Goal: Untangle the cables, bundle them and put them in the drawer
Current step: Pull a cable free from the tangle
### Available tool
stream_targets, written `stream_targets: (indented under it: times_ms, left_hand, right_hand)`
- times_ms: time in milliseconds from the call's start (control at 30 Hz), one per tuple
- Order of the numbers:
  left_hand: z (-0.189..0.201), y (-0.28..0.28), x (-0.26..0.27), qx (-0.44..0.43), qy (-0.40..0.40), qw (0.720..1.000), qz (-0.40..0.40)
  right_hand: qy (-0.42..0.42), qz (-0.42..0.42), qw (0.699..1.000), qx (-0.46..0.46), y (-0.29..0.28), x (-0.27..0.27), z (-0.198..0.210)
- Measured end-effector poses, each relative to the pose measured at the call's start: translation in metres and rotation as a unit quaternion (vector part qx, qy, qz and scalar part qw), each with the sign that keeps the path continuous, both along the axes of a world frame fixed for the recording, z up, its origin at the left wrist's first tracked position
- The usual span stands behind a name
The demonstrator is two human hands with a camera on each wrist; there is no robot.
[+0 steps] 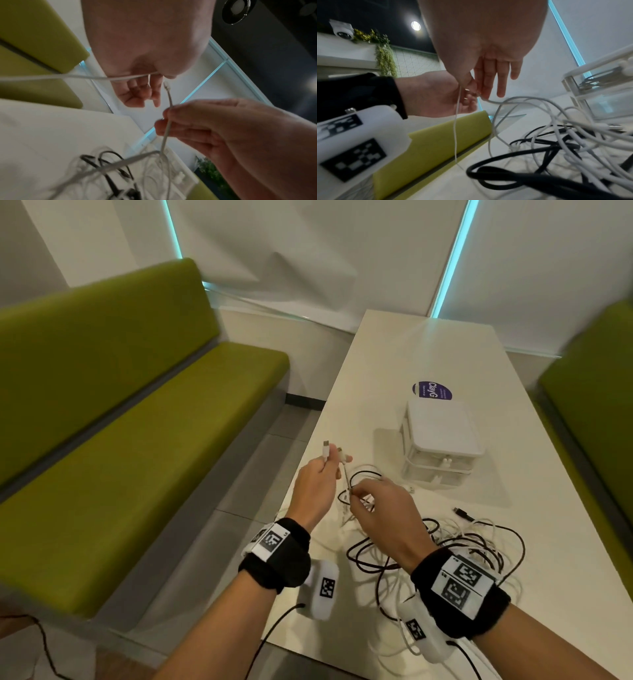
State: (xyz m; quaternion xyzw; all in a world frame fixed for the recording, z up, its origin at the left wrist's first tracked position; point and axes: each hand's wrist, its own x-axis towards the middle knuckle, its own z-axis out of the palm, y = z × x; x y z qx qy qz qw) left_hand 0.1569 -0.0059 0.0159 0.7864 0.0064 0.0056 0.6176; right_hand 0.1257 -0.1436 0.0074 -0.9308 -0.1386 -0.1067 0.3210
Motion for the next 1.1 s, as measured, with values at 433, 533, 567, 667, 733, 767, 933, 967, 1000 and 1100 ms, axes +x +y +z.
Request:
stream_targets:
  times_ms: [433, 533, 567, 667, 733, 767, 933, 967, 1000, 1100]
  left_hand:
    - [0.016, -0.050, -0.030, -0.240, 0.079, 0.956, -0.145]
    - [0.017, -0.055, -0.034, -0.253, 0.088, 0.951, -0.156]
    - [0.017, -0.056, -0.035, -0.254, 0.092, 0.950, -0.156]
    - [0.017, -0.053, -0.036, -0.228, 0.093, 0.955, -0.167]
    - [0.018, -0.050, -0.037, -0.201, 0.087, 0.961, -0.168]
    - [0.019, -0.050, -0.039, -0.200, 0.086, 0.961, -0.170]
    - [0.026, -0.046, -0.040, -0.247, 0.087, 0.942, -0.210]
    - [0.027, -0.045, -0.041, -0.246, 0.088, 0.941, -0.215]
    - [0.027, -0.044, -0.041, -0.239, 0.088, 0.942, -0.219]
    - [0.027, -0.042, -0.041, -0.220, 0.089, 0.943, -0.232]
  right_hand:
    - [-0.058, 0.061, 0.987, 0.135, -0.038, -0.035, 0.002]
    - [-0.067, 0.060, 0.986, 0.139, -0.043, -0.039, -0.002]
    - [-0.070, 0.061, 0.986, 0.137, -0.044, -0.040, -0.003]
    - [-0.041, 0.073, 0.988, 0.133, -0.048, -0.041, -0.004]
    - [-0.011, 0.069, 0.992, 0.108, -0.049, -0.040, -0.002]
    - [-0.005, 0.066, 0.993, 0.102, -0.050, -0.038, -0.001]
    - [0.031, 0.057, 0.992, 0.104, -0.050, -0.032, 0.005]
    - [0.035, 0.063, 0.992, 0.103, -0.050, -0.032, 0.004]
    - [0.036, 0.069, 0.991, 0.106, -0.048, -0.033, 0.004]
    - [0.010, 0.094, 0.987, 0.127, -0.042, -0.039, 0.003]
